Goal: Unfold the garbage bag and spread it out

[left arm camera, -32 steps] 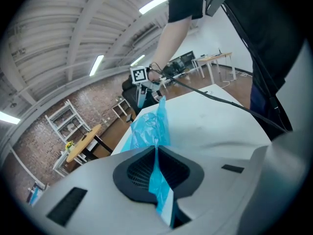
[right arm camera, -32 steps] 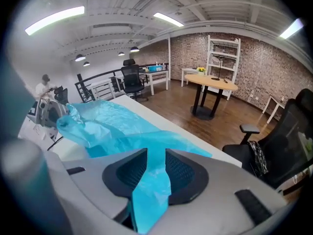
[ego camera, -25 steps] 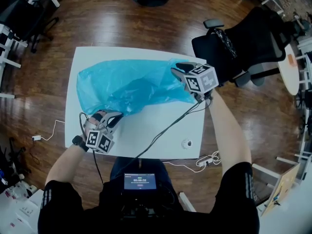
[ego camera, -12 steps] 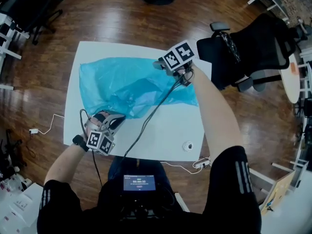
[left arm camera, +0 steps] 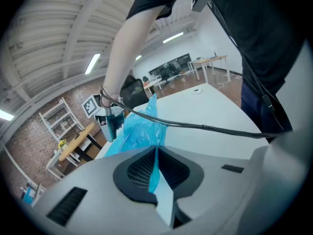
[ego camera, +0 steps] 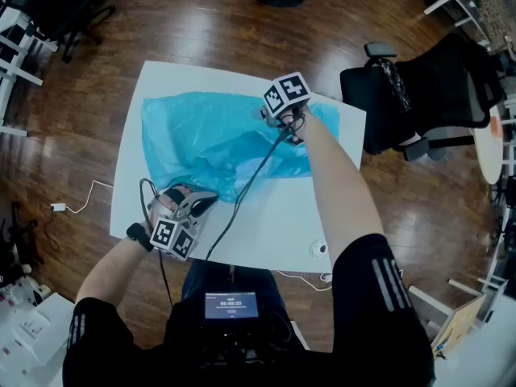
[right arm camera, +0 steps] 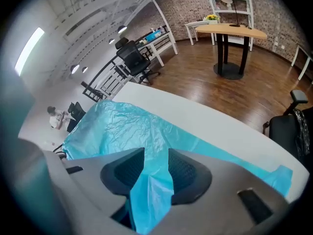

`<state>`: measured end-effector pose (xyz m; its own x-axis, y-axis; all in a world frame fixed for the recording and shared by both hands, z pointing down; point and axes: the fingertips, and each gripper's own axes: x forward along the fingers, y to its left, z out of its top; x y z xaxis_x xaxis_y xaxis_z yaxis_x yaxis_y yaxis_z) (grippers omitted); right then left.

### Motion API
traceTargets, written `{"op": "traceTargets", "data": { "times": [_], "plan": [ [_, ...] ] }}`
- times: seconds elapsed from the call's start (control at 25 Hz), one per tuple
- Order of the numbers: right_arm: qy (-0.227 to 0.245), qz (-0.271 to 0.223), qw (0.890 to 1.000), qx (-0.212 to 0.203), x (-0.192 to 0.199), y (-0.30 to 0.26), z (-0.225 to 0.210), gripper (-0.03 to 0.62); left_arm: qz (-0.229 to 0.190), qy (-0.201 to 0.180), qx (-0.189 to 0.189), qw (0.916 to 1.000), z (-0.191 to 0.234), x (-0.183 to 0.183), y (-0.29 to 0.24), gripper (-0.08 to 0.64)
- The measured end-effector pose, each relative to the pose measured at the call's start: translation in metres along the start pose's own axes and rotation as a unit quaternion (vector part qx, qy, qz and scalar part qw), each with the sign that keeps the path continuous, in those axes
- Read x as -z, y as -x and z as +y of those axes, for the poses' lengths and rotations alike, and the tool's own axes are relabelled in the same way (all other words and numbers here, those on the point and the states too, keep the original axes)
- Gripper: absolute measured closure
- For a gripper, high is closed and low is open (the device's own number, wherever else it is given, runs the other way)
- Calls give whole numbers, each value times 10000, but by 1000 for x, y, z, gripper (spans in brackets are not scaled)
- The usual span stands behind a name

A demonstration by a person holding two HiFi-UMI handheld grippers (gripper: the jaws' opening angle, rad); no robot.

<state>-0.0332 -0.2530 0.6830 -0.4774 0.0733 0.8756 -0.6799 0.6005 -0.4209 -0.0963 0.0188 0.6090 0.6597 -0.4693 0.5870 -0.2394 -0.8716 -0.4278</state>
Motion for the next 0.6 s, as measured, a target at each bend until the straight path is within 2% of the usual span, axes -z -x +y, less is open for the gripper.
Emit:
{"op": "traceTargets", "data": {
  "times": [0.28, 0.6],
  "plan": [
    [-8, 194, 9997, 145, 16, -24, -5, 407, 4, 58, -16, 10000, 1, 3, 0, 534],
    [-123, 46, 9996, 246, 15, -27, -5, 410, 42, 182, -18, 9998, -2, 10, 2, 534]
  ]
}}
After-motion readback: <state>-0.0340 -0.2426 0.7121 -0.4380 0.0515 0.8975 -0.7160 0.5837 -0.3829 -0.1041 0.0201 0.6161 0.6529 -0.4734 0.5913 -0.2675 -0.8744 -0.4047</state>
